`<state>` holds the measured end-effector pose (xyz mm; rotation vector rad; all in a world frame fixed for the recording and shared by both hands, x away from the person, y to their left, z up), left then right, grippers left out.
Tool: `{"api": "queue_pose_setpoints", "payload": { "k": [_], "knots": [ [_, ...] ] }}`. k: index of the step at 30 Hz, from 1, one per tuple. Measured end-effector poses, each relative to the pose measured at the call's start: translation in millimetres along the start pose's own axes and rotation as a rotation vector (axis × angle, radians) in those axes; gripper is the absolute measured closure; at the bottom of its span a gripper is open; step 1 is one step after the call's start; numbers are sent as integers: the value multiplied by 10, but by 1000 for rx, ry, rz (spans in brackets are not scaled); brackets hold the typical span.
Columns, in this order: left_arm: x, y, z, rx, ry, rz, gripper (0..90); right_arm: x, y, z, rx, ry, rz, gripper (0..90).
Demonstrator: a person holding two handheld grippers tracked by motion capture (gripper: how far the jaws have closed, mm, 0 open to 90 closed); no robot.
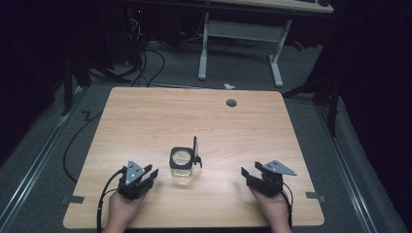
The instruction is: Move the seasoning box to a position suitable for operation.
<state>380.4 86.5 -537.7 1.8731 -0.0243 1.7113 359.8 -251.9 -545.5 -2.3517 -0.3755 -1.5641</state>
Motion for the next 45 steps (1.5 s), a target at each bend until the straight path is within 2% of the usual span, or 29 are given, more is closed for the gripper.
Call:
{"api": "queue_pose_setpoints", "payload": {
  "k": [3, 5, 6, 12, 14, 19, 31, 34, 35, 36, 39, 40, 41, 45],
  "knots": [
    [-6, 8, -6, -4, -4, 4, 718, -12, -8, -1, -17, 4, -34, 400],
    [-6, -5, 5, 2, -7, -2, 761, -47, -1, -12, -21, 5, -26, 419],
    [0, -14, 25, 7, -10, -21, 787, -57, 9, -13, -23, 6, -22, 440],
    [-26, 19, 93, 15, -23, -35, 898, -69, 34, -26, -29, 17, -20, 483],
    [-27, 56, 133, 18, -18, -44, 900, -68, 39, -31, -32, 23, -19, 486],
    [-97, 208, 214, 5, -27, -35, 900, -75, 34, -46, -37, 22, -15, 482],
    [-169, 330, 242, -20, -44, -25, 900, -97, 15, -13, -24, 8, -23, 482],
    [-193, 412, 223, -42, -51, -30, 900, -97, 15, -15, -24, 8, -23, 482],
    [-219, 473, 216, -58, -58, -20, 900, -96, 16, -15, -24, 10, -23, 482],
    [-219, 473, 216, -58, -58, -20, 900, -96, 16, -15, -24, 10, -23, 482],
    [-295, 653, 214, -99, -78, -21, 900, -91, 21, -21, -25, 12, -21, 482],
    [-295, 653, 214, -99, -78, -21, 900, -91, 21, -21, -25, 12, -21, 482],
    [-349, 734, 208, -120, -92, -9, 900, -86, 21, -27, -27, 15, -17, 487],
    [-373, 765, 206, -126, -94, -11, 900, -85, 23, -33, -23, 17, -20, 503]
  ]
}}
Point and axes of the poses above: each handheld gripper's, and its own axes: z roughly forward along the jaws, x roughly out of its top, y roughly to its right, the point moved 6 cm from there along z, roughly forward along the jaws, and after that the axes turned 10 degrees about y, right-handed, at the moved point
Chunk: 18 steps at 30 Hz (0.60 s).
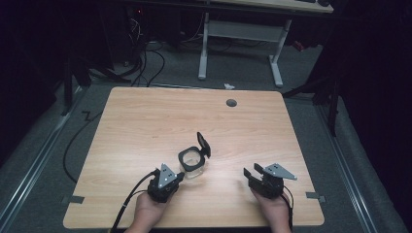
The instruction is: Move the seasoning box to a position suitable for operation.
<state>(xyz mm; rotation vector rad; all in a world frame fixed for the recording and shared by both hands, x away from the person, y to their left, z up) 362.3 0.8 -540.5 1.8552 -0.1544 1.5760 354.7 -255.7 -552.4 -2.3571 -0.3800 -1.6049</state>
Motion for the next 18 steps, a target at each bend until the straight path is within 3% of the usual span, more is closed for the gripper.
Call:
{"api": "queue_pose_setpoints", "payload": {
  "k": [2, 7, 10, 14, 18],
  "knots": [
    [19, -54, -2, 14, 8, 8, 900, 0, -2, -1, 3, 0, -3, 506],
    [237, -401, 123, 107, 57, -15, 900, -10, -8, 15, 10, -7, -7, 520],
    [289, -447, 213, 111, 66, -21, 900, -17, -7, 22, 5, -15, -1, 537],
    [280, -469, 452, 96, 44, -28, 900, -15, 24, 15, -10, -22, 4, 569],
    [274, -456, 532, 83, 41, -45, 900, -26, 31, 10, -4, -32, 9, 570]
  ]
}}
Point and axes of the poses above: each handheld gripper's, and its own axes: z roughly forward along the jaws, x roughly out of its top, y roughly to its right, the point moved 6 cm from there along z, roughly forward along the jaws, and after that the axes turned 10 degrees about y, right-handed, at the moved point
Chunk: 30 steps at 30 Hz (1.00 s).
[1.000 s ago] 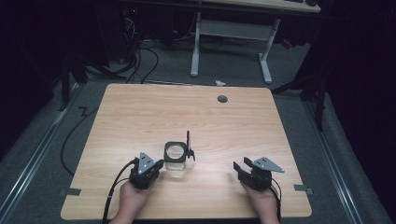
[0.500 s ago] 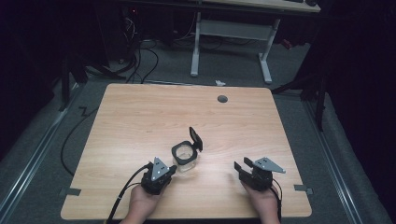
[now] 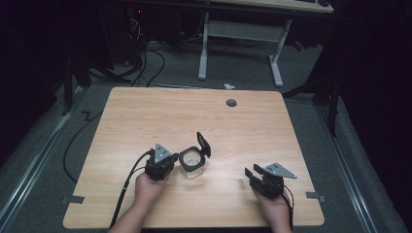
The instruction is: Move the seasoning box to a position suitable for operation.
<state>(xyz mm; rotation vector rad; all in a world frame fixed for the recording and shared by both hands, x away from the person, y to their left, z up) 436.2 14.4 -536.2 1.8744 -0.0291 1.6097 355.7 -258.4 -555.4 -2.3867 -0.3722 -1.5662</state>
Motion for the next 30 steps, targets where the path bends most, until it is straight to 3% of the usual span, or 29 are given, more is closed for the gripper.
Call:
{"api": "queue_pose_setpoints", "payload": {
  "k": [4, 11, 21, 30],
  "knots": [
    [20, 24, -3, -9, 2, -17, 900, -25, -2, 8, 12, -15, 3, 568],
    [-12, 164, -140, -48, -7, -7, 900, -27, -23, 12, 10, -18, -2, 565],
    [-171, 390, -338, -102, -35, 0, 900, -28, -131, 29, 40, -21, -23, 611],
    [-323, 542, -417, -139, -60, -5, 900, -39, -278, 66, 74, -27, -63, 669]
  ]
}}
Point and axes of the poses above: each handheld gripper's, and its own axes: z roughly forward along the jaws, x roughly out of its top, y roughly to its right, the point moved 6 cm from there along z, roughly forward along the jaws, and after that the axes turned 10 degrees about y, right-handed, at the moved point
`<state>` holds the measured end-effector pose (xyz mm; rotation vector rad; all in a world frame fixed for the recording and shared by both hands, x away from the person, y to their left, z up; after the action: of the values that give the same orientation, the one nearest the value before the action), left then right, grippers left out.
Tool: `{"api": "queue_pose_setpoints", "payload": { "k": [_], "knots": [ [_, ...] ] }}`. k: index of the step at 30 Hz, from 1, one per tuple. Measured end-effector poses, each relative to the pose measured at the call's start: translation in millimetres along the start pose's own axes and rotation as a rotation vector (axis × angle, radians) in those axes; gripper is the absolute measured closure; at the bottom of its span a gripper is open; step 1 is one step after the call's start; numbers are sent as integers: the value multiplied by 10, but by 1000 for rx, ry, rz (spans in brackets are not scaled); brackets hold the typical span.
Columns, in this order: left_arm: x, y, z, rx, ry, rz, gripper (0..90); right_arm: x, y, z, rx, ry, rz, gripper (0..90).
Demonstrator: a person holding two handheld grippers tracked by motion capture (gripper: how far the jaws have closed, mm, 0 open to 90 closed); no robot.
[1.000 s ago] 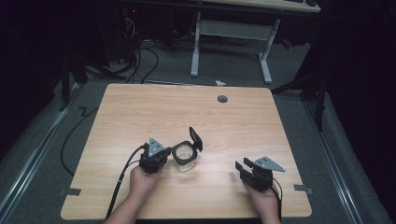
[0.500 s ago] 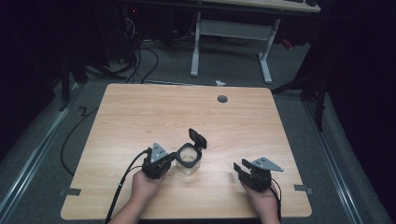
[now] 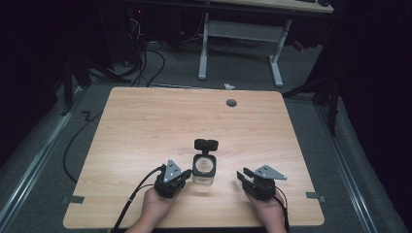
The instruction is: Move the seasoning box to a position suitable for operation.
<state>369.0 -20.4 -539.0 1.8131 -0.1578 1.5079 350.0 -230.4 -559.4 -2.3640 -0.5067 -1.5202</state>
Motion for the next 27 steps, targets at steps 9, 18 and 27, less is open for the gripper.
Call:
{"api": "queue_pose_setpoints", "payload": {
  "k": [9, 18, 27],
  "knots": [
    [15, 3, -72, 2, 17, -11, 900, -8, -25, 5, 3, -2, -5, 711],
    [-21, 65, -212, -30, 3, -25, 866, 7, -38, 19, -6, 5, 10, 717],
    [-53, 233, -253, -86, -7, -37, 891, 37, -51, 20, -31, 27, 0, 753]
  ]
}}
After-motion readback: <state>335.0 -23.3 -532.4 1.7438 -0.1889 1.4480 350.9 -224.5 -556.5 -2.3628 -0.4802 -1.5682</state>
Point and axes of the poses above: each handheld gripper's, and its own axes: z roughly forward along the jaws, x roughly out of its top, y roughly to its right, the point moved 6 cm from there along z, roughly forward along the jaws, and after that the axes turned 10 degrees about y, right-handed, at the moved point
